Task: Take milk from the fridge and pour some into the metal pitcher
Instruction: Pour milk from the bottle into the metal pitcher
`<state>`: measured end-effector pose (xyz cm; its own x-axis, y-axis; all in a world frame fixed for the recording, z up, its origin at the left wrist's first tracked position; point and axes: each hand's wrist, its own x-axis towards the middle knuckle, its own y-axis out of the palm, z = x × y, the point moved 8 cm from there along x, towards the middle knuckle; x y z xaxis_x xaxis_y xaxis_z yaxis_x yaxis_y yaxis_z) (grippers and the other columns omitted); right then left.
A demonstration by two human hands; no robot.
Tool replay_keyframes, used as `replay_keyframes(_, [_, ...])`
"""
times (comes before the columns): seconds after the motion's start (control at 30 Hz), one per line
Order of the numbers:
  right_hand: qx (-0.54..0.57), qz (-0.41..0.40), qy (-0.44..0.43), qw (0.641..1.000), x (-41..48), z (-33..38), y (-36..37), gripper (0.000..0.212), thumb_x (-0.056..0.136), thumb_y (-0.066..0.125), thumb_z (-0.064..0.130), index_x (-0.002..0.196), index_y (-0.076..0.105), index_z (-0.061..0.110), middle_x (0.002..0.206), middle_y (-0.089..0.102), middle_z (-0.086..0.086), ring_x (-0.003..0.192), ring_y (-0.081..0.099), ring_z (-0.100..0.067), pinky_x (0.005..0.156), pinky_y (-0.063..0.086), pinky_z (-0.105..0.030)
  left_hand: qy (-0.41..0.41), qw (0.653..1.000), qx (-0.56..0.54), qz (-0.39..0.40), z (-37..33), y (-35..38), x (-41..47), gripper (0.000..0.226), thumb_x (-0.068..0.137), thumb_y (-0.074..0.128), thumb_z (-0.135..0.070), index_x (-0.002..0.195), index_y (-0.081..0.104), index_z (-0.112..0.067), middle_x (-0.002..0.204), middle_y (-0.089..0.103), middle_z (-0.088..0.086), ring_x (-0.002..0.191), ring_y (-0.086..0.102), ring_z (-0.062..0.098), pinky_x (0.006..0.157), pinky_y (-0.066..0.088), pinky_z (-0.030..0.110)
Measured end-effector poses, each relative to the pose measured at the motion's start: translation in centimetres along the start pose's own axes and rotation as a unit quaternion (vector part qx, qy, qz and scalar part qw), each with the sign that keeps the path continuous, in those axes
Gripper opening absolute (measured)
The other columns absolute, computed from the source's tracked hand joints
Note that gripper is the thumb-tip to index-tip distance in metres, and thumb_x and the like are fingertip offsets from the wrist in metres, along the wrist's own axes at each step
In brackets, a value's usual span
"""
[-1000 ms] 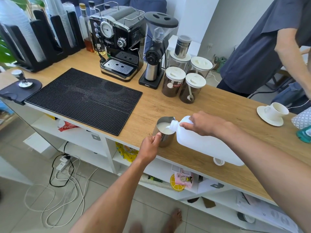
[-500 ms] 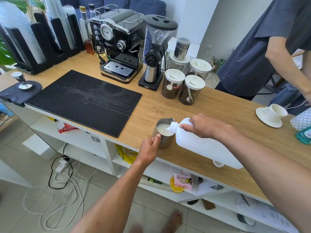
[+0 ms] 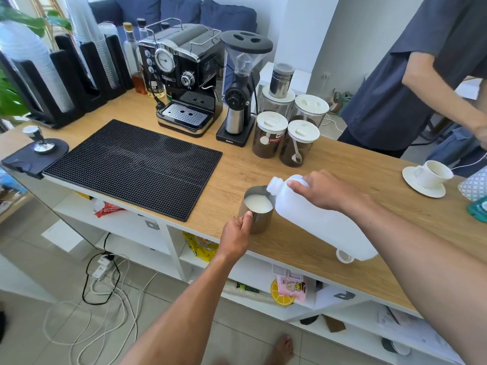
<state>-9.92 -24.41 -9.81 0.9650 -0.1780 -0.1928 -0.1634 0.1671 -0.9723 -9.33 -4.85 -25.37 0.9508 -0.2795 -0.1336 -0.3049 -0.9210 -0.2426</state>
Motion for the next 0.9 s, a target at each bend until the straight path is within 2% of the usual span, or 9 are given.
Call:
replay_keyframes(0.07, [0.057,-0.021,0.01,0.998,0.1,-0.5,-0.7,0.06,0.093,0.034,0.063,0.062,0.045,0.013,0.065,0.052,-0.001,0.056,0.047,-0.02,0.053,0.032,-0.03,0.004,1.0,0.011,-0.005,-0.2,-0.1,0.2,0.052,0.105,0.039,-0.039,0.059,0.025,-0.02,0.051,0.024,-0.007,0.045,0.017,0.008,0.048,0.013,0.029])
replay_keyframes(0.2, [0.171,-0.083,0.005,0.982,-0.2,-1.1,-2.1,0.055,0.094,0.039,0.057,0.055,0.028,0.019,0.052,0.034,0.004,0.048,0.031,-0.016,0.052,0.025,-0.03,0.002,1.0,0.012,-0.008,-0.1,-0.1,0.6,0.052,0.105,0.039,-0.04,0.06,0.025,-0.019,0.051,0.025,-0.008,0.043,0.018,0.006,0.046,0.014,0.026])
replay_keyframes(0.3, [0.251,-0.13,0.021,0.959,-0.3,-2.7,-2.2,0.056,0.09,0.042,0.06,0.055,0.028,0.018,0.053,0.033,-0.002,0.051,0.032,-0.019,0.056,0.029,-0.032,0.005,1.0,0.011,-0.006,0.0,-0.1,0.8,0.051,0.105,0.039,-0.041,0.063,0.028,-0.015,0.052,0.026,-0.007,0.044,0.019,0.006,0.046,0.015,0.024])
replay_keyframes(0.4, [0.34,-0.167,0.058,0.924,-0.8,-4.4,-1.6,0.059,0.084,0.045,0.062,0.051,0.031,0.015,0.052,0.033,-0.005,0.051,0.031,-0.02,0.056,0.031,-0.034,0.01,1.0,0.015,-0.007,0.1,-0.1,1.0,0.051,0.105,0.038,-0.042,0.064,0.03,-0.014,0.053,0.026,-0.005,0.045,0.019,0.007,0.046,0.015,0.024])
replay_keyframes(0.5, [0.401,-0.198,0.085,0.891,-1.7,-5.3,-0.7,0.059,0.079,0.044,0.063,0.043,0.033,0.017,0.043,0.038,-0.001,0.046,0.036,-0.02,0.054,0.034,-0.033,0.013,1.0,0.018,-0.006,0.1,0.0,1.1,0.051,0.105,0.038,-0.042,0.064,0.03,-0.012,0.055,0.027,-0.003,0.046,0.019,0.008,0.046,0.015,0.024])
replay_keyframes(0.67, [0.491,-0.236,0.156,0.824,-2.5,-6.8,1.9,0.06,0.081,0.044,0.059,0.04,0.041,0.016,0.043,0.042,0.002,0.047,0.04,-0.022,0.056,0.034,-0.038,0.011,1.0,0.023,-0.002,0.3,0.1,1.3,0.051,0.105,0.038,-0.043,0.064,0.032,-0.012,0.057,0.028,0.0,0.047,0.021,0.008,0.045,0.016,0.023])
replay_keyframes(0.77, [0.521,-0.26,0.18,0.792,-2.6,-7.1,2.6,0.057,0.083,0.043,0.057,0.042,0.045,0.017,0.043,0.044,0.004,0.052,0.042,-0.022,0.06,0.035,-0.039,0.012,0.999,0.03,0.0,0.4,0.0,1.4,0.052,0.105,0.037,-0.044,0.064,0.035,-0.012,0.059,0.029,0.003,0.05,0.022,0.011,0.048,0.016,0.027])
replay_keyframes(0.9, [0.552,-0.278,0.2,0.761,-3.4,-7.0,3.5,0.061,0.086,0.044,0.053,0.036,0.042,0.018,0.043,0.044,0.002,0.048,0.042,-0.021,0.056,0.034,-0.036,0.011,1.0,0.027,-0.001,0.4,0.2,1.5,0.052,0.105,0.038,-0.042,0.063,0.034,-0.012,0.057,0.027,0.001,0.047,0.02,0.009,0.047,0.016,0.026])
